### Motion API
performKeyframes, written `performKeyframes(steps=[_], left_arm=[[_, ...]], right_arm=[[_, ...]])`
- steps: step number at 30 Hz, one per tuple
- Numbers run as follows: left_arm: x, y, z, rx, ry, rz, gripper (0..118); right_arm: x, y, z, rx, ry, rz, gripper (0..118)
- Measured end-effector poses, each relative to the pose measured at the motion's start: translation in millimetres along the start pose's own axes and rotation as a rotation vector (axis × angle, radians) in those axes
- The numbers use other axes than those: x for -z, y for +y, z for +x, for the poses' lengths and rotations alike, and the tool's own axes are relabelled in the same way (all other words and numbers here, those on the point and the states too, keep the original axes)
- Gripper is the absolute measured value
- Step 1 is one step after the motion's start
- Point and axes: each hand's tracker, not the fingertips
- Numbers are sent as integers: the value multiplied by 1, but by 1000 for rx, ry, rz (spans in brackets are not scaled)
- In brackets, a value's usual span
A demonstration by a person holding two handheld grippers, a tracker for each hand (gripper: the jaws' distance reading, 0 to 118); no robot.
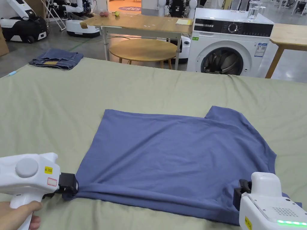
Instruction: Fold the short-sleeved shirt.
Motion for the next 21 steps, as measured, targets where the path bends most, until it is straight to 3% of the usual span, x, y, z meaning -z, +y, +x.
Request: performKeyframes(steps=[2, 9, 11, 13, 14, 16, 17, 20, 21], left_arm=[[-6, -7, 6, 51, 28, 74, 64], [-1, -17, 34, 175, 153, 84, 62], [4, -16, 31, 203, 130, 95, 45], [5, -17, 34, 228, 81, 104, 16], [5, -17, 33, 236, 83, 102, 7], [4, -16, 27, 240, 74, 105, 4], [1, -14, 24, 234, 57, 104, 4], [-6, -14, 17, 212, 14, 107, 3], [-6, -14, 14, 203, 3, 107, 3]], right_arm=[[0, -3, 1, -2, -2, -7, 0], [-1, -8, 10, 11, -3, -30, 0], [-4, -8, 15, 8, -10, -36, 0], [-8, -6, 25, 18, -12, -41, 0], [-10, -4, 31, 26, -12, -47, 0], [-12, 1, 47, 31, -37, -93, 0], [-13, 2, 56, 32, -62, -122, 3], [-15, 2, 85, 60, -53, -211, 48], [-16, 1, 92, 59, -55, -251, 54]])
